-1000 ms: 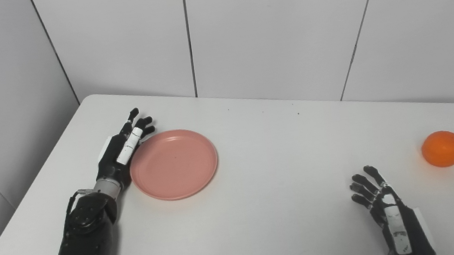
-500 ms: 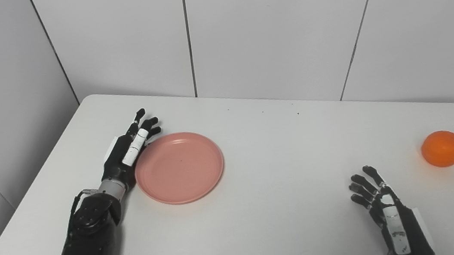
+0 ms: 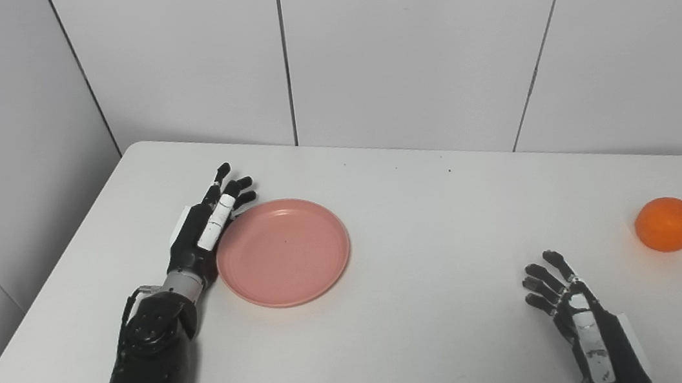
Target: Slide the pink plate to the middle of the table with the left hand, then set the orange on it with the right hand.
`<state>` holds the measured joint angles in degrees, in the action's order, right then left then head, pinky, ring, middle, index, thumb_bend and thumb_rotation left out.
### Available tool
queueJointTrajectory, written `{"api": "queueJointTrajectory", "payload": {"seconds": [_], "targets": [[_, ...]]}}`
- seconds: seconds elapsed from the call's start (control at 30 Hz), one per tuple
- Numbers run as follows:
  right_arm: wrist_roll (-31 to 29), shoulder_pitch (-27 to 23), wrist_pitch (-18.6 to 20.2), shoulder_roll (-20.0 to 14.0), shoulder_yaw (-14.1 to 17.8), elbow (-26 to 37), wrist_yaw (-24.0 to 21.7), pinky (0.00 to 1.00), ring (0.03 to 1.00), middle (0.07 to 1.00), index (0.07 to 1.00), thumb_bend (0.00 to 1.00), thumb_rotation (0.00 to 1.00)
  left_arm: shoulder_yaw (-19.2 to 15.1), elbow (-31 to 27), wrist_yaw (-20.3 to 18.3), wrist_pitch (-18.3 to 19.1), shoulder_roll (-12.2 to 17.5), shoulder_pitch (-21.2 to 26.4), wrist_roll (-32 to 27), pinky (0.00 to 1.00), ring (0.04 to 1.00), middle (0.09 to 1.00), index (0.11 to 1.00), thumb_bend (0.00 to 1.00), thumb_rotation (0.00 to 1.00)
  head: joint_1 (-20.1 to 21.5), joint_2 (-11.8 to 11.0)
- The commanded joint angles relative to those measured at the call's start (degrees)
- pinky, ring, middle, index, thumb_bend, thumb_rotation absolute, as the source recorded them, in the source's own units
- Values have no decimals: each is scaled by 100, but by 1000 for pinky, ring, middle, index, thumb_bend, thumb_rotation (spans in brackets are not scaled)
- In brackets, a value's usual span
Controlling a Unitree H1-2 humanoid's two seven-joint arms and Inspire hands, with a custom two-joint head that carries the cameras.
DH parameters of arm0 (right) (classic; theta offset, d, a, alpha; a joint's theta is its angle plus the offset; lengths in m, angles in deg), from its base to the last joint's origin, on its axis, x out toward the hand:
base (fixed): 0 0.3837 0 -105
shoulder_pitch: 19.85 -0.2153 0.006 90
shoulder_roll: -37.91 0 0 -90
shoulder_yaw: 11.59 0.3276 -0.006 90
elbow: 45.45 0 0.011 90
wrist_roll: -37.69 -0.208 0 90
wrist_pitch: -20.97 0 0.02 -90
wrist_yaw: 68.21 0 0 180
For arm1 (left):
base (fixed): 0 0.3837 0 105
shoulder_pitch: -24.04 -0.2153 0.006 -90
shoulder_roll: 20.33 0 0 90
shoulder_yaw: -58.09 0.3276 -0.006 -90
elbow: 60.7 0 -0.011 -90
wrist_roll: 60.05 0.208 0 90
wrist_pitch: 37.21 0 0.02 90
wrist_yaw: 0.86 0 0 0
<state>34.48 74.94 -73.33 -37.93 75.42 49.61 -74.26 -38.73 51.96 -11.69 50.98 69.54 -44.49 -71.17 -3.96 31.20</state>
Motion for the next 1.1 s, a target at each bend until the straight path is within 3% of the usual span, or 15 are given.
{"api": "queueJointTrajectory", "payload": {"seconds": [0.0, 0.87, 1.07], "targets": [[-47, 436, 196, 157, -114, -400, 8, 823, 831, 833, 898, 802, 951, 123, -135, -81, 20, -185, 102, -32, 738, 872, 875, 992, 889, 777, -5, 0], [-70, 439, 324, 180, -150, -304, -9, 824, 831, 835, 903, 804, 941, 389, -522, 98, 440, -520, 81, 165, 710, 862, 888, 989, 868, 809, 36, 38], [-43, 452, 349, 188, -162, -277, 6, 829, 834, 837, 904, 800, 945, 421, -541, 133, 500, -659, 89, 168, 739, 869, 900, 986, 911, 809, 61, 57]]}}
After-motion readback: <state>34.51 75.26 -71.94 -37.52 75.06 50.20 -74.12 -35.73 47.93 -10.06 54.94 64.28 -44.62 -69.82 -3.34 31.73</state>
